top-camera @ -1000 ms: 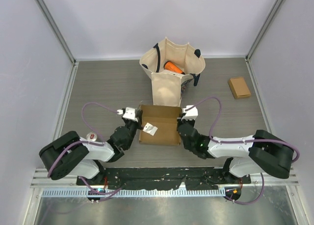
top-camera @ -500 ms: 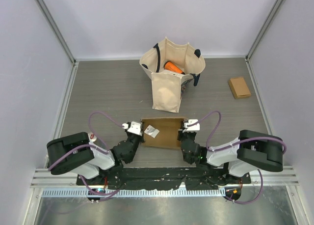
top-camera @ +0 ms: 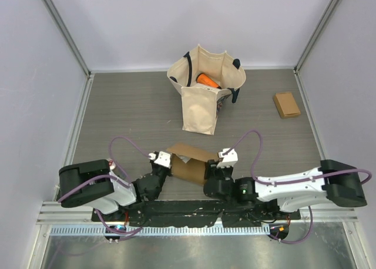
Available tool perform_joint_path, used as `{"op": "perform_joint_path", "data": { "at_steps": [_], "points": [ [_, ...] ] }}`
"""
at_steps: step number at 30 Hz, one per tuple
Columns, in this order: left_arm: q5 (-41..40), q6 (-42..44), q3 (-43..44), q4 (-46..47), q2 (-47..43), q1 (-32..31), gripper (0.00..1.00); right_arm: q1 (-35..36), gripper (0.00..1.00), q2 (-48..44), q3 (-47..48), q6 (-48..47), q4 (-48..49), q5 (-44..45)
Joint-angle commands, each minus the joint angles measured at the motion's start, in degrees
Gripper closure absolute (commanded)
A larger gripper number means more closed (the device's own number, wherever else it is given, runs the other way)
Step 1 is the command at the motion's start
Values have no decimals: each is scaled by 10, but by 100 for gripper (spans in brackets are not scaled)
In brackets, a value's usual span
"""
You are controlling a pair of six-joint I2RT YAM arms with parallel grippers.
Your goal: Fold the paper box
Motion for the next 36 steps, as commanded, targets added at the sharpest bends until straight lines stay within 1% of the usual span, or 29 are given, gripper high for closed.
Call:
{"op": "perform_joint_path", "data": {
  "at_steps": [1,3,4,5,7,9,11,14,16,17,18,19,20,21,22,23,25,26,27,28,29,30,32,33,35,36],
  "points": [
    [-7,27,16,108,13,-18,100,79,44,-85,30,286,-365,-137],
    [-7,38,22,108,20,-21,100,86,44,-125,12,258,-341,-207],
    [-6,41,24,108,22,-23,100,93,44,-136,8,240,-332,-270],
    [-7,42,25,108,24,-24,100,100,44,-149,4,219,-320,-295],
    [-6,41,28,108,33,-24,100,119,43,-185,5,176,-326,-345],
    [-7,43,30,108,40,-25,100,125,43,-210,18,121,-349,-367],
    [-9,42,31,108,46,-25,100,153,43,-250,35,69,-341,-397],
    [-7,44,32,108,48,-26,100,176,43,-284,93,-1,-336,-421],
    [-7,48,33,108,46,-26,100,176,43,-297,149,-28,-320,-413],
    [-7,49,33,107,46,-26,100,176,42,-300,167,-29,-310,-373],
    [-9,50,34,108,46,-26,100,176,42,-301,192,-35,-279,-350],
    [-9,51,35,108,46,-27,100,175,38,-300,204,-28,-278,-317],
    [-8,51,35,108,45,-28,100,166,38,-292,218,22,-293,-265],
    [-9,50,34,108,45,-28,100,154,38,-288,246,46,-336,-185],
    [-10,47,34,108,45,-29,100,134,41,-284,255,53,-342,-164],
    [-11,44,34,108,46,-30,100,72,43,-276,263,57,-343,-164],
    [-9,40,33,108,52,-33,100,-35,46,-255,267,37,-314,-264],
    [-12,40,33,108,54,-35,100,-90,48,-243,252,12,-287,-323],
    [-12,39,33,108,58,-37,100,-198,50,-201,242,4,-231,-398],
    [-15,39,34,108,61,-40,100,-236,53,-180,234,-2,-208,-497],
    [-17,39,34,108,63,-40,100,-258,53,-157,220,-8,-178,-529],
    [-17,39,35,108,67,-41,100,-266,53,-127,218,-30,-144,-531],
    [-21,37,35,107,68,-42,100,-269,54,-98,209,-42,-93,-554],
    [-21,37,36,108,70,-42,100,-270,55,-85,198,-38,-45,-565],
    [-30,35,38,108,75,-44,100,-270,59,-47,174,-25,-3,-587],
    [-31,36,38,108,75,-43,100,-270,60,-36,158,-15,40,-591]
  ]
}}
